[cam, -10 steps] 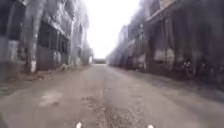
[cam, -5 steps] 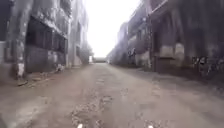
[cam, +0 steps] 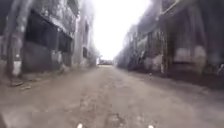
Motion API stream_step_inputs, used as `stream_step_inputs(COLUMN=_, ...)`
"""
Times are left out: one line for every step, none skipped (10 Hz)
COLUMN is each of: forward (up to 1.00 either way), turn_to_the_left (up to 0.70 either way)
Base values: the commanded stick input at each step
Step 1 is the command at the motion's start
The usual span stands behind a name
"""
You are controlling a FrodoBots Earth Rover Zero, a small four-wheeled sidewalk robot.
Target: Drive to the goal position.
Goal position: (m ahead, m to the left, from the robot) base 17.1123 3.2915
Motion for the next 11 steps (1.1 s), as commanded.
stream_step_inputs(forward=1.00, turn_to_the_left=0.02)
stream_step_inputs(forward=1.00, turn_to_the_left=0.02)
stream_step_inputs(forward=1.00, turn_to_the_left=0.02)
stream_step_inputs(forward=1.00, turn_to_the_left=0.02)
stream_step_inputs(forward=1.00, turn_to_the_left=0.02)
stream_step_inputs(forward=1.00, turn_to_the_left=0.02)
stream_step_inputs(forward=1.00, turn_to_the_left=0.02)
stream_step_inputs(forward=1.00, turn_to_the_left=0.02)
stream_step_inputs(forward=1.00, turn_to_the_left=0.02)
stream_step_inputs(forward=1.00, turn_to_the_left=0.02)
stream_step_inputs(forward=1.00, turn_to_the_left=0.02)
